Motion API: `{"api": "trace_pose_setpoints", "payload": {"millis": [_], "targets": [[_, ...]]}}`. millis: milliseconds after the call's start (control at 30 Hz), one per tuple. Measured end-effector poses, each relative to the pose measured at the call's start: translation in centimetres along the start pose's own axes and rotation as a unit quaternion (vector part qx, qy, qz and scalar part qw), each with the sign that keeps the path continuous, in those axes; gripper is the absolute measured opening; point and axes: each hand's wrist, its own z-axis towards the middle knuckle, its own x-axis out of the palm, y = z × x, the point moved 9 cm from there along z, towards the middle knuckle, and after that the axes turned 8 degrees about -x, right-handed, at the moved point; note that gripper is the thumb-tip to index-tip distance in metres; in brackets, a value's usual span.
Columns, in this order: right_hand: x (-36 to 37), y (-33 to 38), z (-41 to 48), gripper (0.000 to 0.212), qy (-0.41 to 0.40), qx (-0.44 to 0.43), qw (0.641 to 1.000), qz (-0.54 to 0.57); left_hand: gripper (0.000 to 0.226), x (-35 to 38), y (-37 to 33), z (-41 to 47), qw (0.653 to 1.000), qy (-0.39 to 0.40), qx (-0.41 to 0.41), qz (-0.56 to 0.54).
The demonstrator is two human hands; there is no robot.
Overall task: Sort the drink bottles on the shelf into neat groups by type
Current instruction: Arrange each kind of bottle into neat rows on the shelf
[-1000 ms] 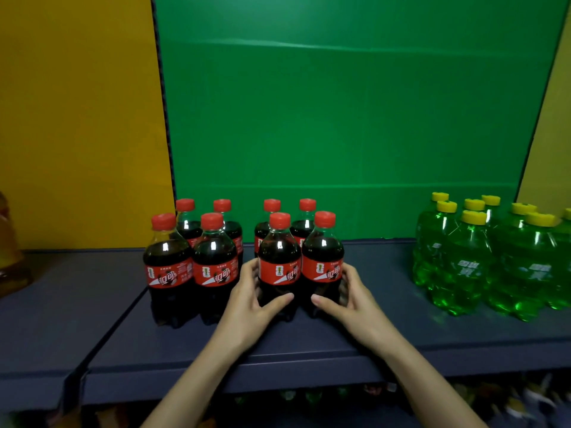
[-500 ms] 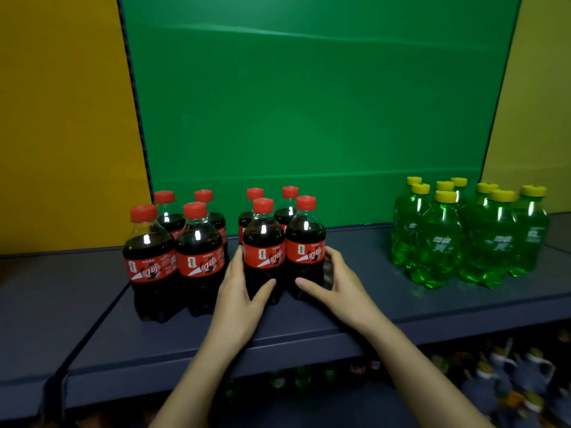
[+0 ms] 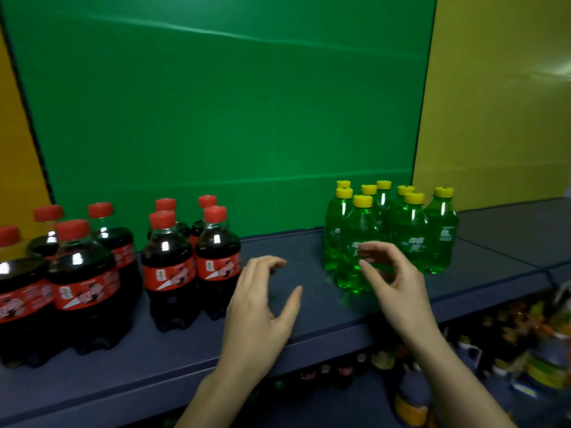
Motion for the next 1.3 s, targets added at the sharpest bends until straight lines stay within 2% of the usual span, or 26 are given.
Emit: {"api": "trace_pose_setpoints", "payload": {"millis": [67,167,300,433,533,733,1067,1300], "targets": [[-2.2,-1.6,0.8,0.022,-0.002,0.006,1.000,-0.012,0.036,3.3,-0.7,0.8,1.000,0.028,-0.008,-0.004],[-3.4,-3.5,2.0,0.030,0.041,0.009,0.999,-0.027,0.052,7.9,-1.2,2.4,0.998,0.051,-0.043,-0.002],[-2.6,-5.1,3.0,0.041,0.107,0.008,0.994,-0.021,0.070,11.9,-0.8,4.5,0.995,0.036,-0.092,0.009],[-1.0,-6.2,3.0,0.047,0.161,0.001,0.987,-0.005,0.066,13.6,-0.1,5.1,0.991,0.014,-0.133,0.021],[0.0,-6.7,3.0,0.048,0.190,0.002,0.981,0.021,0.060,13.1,0.5,4.7,0.988,-0.013,-0.154,0.011],[2.7,-8.4,2.6,0.059,0.242,0.027,0.970,0.008,0.060,8.8,2.5,3.8,0.977,-0.082,-0.187,0.065],[5.8,-8.1,3.6,0.076,0.248,0.052,0.965,-0.067,0.065,7.5,5.8,6.2,0.966,-0.054,-0.231,0.108],[8.5,-9.2,5.6,0.084,0.257,0.076,0.960,-0.084,0.067,7.4,8.0,8.0,0.960,-0.064,-0.253,0.098]]}}
